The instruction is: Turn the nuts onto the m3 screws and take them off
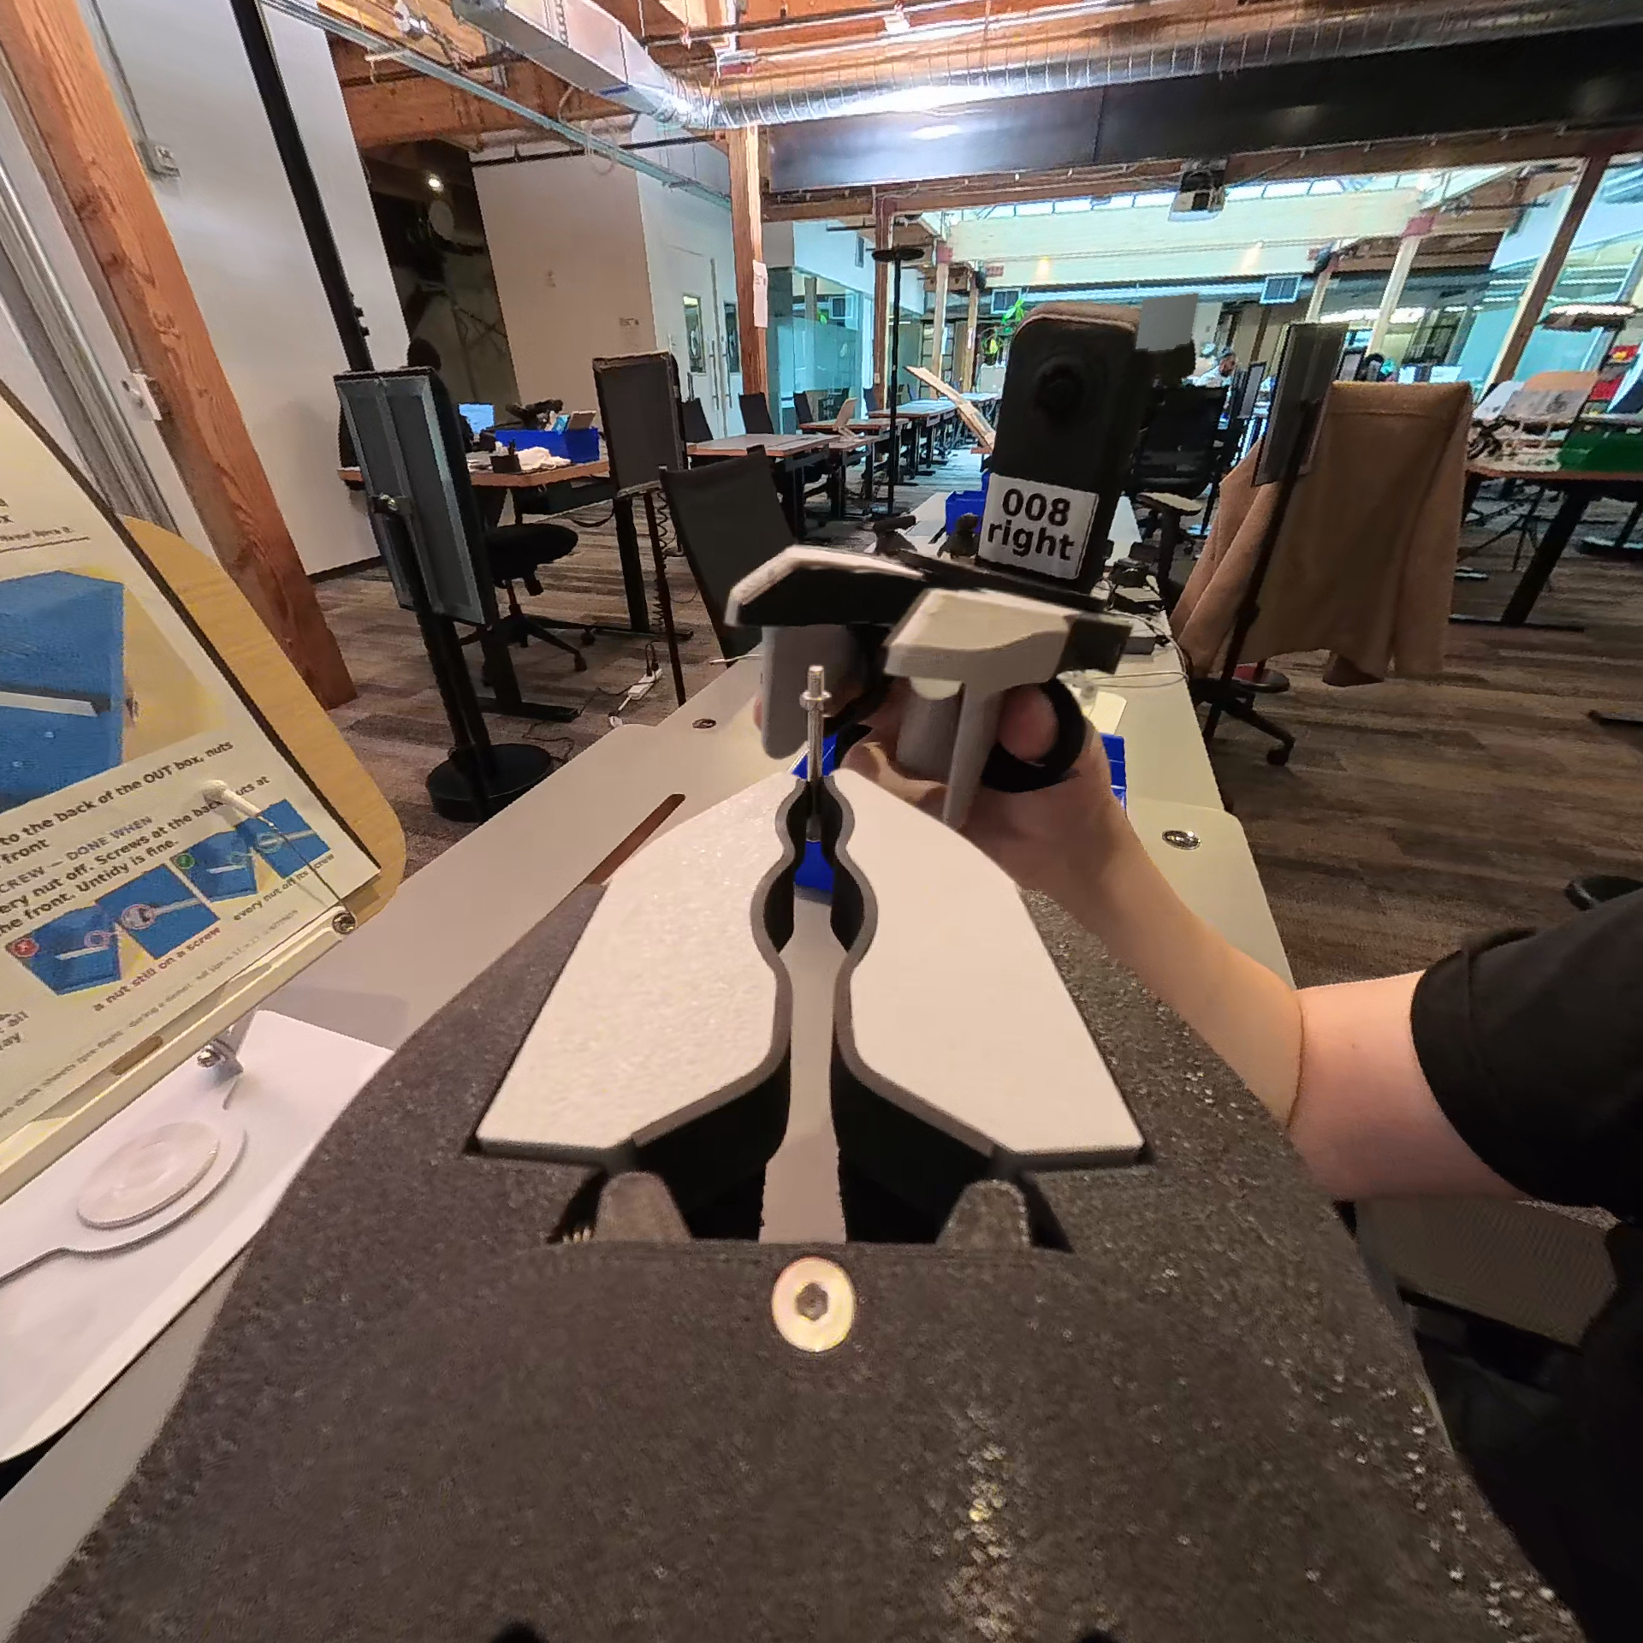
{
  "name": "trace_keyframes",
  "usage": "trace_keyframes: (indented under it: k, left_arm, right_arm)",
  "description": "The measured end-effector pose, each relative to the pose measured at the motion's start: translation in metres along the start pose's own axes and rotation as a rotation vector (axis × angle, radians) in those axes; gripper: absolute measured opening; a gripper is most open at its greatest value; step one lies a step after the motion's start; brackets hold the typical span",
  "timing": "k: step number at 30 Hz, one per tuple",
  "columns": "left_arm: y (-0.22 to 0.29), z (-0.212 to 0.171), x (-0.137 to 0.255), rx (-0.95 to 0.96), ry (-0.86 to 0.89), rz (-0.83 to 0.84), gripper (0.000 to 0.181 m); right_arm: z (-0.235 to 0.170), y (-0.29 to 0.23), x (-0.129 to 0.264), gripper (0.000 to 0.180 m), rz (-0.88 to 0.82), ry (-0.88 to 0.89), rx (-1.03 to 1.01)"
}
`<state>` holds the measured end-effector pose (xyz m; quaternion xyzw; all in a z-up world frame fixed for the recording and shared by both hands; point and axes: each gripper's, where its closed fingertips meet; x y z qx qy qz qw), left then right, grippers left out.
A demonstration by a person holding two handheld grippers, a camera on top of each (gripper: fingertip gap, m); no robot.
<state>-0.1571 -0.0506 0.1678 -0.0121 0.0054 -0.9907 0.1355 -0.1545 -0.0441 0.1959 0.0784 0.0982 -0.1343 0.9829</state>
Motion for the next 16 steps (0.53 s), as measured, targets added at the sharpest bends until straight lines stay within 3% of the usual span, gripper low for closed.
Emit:
trace_keyframes:
  k: [16]
  left_arm:
    - [0.003, 0.002, 0.0, 0.003, 0.003, -0.014, 0.002]
  right_arm:
    - [-0.001, 0.0, 0.001, 0.029, -0.006, -0.016, 0.013]
Point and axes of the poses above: each gripper's, where its closed fingertips meet, x back along the fingers, z out of its top, y = z × x across the jaws, and after that the axes turned 2 degrees about -y, right-handed
